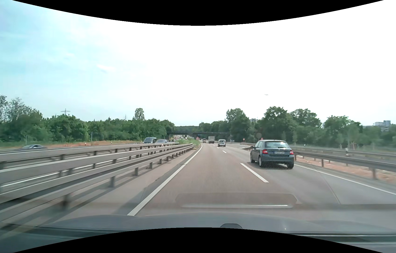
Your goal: Follow the waypoints while adhering to traffic rules and regulations
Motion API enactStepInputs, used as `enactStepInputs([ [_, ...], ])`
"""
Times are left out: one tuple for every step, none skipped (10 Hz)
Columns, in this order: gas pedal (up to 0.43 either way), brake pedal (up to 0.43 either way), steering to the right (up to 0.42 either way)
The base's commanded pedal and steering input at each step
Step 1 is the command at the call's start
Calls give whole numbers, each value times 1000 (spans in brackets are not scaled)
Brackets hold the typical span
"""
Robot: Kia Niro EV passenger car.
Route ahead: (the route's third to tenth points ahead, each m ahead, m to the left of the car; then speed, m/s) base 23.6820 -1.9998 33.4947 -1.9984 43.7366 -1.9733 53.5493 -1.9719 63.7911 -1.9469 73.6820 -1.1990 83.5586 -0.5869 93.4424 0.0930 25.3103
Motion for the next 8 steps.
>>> enactStepInputs([
  [118,0,-7],
  [118,0,-7],
  [118,0,-7],
  [118,0,-7],
  [118,0,-7],
  [118,0,-7],
  [118,0,-7],
  [118,0,-7],
])
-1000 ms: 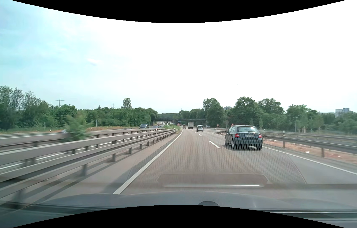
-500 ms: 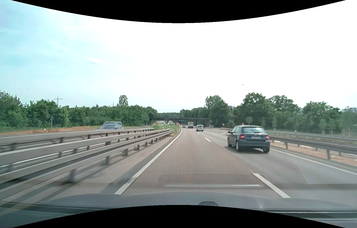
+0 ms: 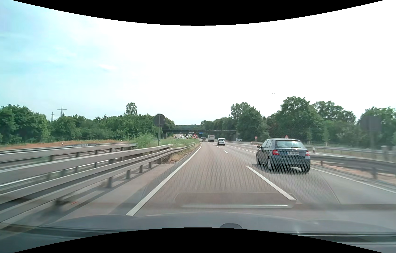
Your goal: Follow the waypoints while adhering to traffic rules and regulations
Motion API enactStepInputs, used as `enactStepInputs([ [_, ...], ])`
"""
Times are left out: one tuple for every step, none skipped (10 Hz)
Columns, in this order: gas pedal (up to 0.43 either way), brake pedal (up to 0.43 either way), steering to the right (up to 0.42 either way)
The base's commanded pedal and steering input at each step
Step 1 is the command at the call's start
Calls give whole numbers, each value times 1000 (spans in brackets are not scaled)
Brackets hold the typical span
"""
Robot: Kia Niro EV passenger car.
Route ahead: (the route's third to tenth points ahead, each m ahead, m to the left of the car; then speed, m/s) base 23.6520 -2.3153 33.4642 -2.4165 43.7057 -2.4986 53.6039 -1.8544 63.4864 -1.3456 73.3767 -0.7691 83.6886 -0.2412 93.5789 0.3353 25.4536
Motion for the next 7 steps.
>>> enactStepInputs([
  [118,0,-7],
  [118,0,-7],
  [118,0,-7],
  [118,0,-7],
  [118,0,-7],
  [118,0,-7],
  [118,0,-7],
])
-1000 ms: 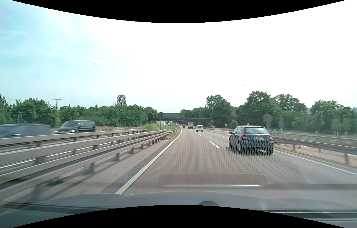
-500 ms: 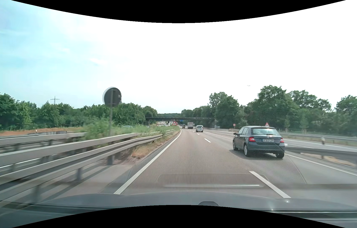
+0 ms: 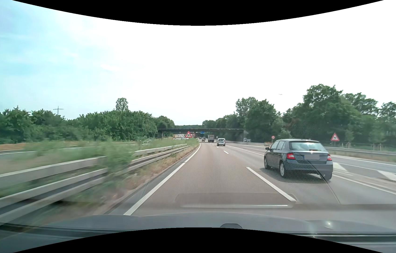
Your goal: Follow the waypoints while adhering to traffic rules and regulations
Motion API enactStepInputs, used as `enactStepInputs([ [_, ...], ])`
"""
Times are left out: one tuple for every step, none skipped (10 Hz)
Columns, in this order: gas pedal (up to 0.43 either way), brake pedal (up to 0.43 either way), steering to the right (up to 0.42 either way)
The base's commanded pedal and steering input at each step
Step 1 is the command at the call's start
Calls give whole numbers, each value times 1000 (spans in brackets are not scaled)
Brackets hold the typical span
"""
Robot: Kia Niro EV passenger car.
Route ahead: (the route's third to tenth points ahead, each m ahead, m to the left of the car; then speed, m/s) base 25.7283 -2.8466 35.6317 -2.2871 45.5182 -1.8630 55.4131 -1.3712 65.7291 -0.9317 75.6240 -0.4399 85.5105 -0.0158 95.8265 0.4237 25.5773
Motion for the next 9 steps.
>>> enactStepInputs([
  [118,0,-7],
  [118,0,-7],
  [118,0,-7],
  [118,0,-7],
  [118,0,-7],
  [118,0,-7],
  [118,0,-7],
  [118,0,-7],
  [118,0,-7],
])
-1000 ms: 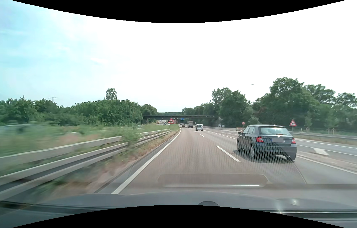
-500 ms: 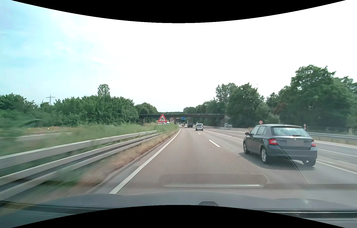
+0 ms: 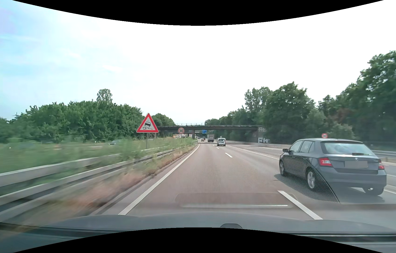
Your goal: Follow the waypoints while adhering to traffic rules and regulations
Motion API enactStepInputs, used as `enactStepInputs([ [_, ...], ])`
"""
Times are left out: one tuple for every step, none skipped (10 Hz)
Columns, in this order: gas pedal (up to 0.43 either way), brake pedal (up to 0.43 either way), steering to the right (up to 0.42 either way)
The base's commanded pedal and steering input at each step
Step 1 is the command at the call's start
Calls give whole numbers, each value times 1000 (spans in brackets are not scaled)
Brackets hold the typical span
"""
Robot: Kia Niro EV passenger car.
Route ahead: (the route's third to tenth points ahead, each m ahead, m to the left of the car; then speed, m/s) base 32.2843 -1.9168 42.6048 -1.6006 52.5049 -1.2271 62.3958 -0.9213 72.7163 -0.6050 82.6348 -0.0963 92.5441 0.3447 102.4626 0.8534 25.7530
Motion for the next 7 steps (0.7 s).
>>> enactStepInputs([
  [118,0,-8],
  [118,0,-8],
  [118,0,-8],
  [118,0,-8],
  [118,0,-8],
  [118,0,-9],
  [118,0,-8],
])
